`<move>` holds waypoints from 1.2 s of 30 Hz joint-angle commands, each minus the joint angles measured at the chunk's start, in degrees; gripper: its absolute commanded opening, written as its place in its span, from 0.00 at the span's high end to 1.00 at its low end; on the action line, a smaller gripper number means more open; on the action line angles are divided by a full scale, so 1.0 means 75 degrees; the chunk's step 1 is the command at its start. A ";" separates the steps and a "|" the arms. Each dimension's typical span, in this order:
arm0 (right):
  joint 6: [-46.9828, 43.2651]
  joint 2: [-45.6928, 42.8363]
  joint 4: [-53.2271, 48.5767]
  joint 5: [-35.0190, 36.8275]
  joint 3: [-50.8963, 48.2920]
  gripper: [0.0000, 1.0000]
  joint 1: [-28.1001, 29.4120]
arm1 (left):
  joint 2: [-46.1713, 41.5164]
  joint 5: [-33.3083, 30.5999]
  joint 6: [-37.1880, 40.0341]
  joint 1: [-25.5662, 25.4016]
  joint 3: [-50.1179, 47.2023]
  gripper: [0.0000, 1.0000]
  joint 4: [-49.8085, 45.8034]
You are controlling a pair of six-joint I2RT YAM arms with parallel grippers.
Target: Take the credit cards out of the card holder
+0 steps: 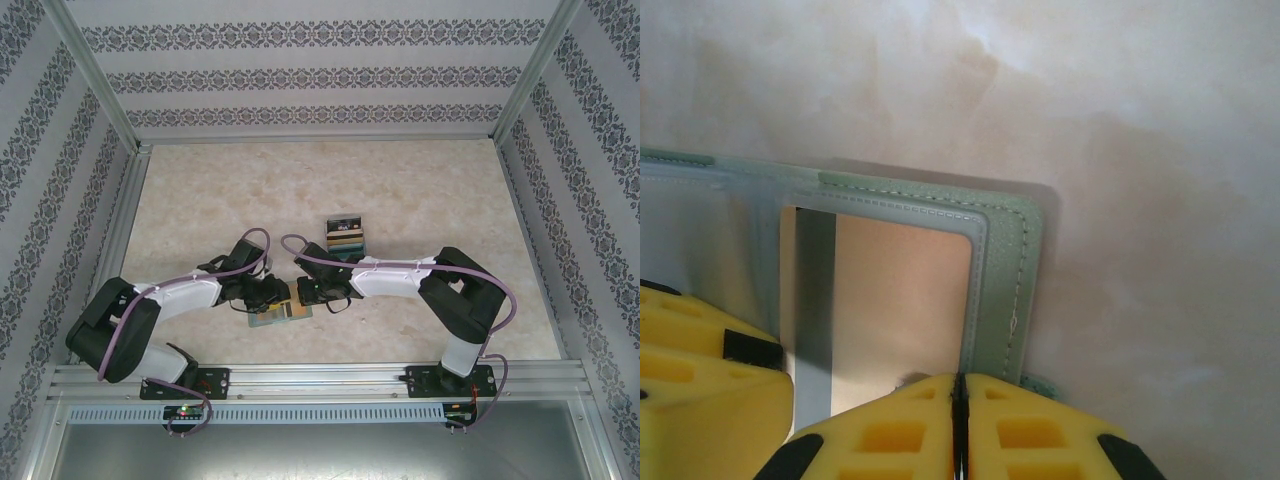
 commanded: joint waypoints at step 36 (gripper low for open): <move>0.0092 0.0421 -0.0456 -0.0187 0.0032 0.87 0.0271 | 0.0547 -0.0912 0.0709 -0.0629 0.0872 0.82 -0.1737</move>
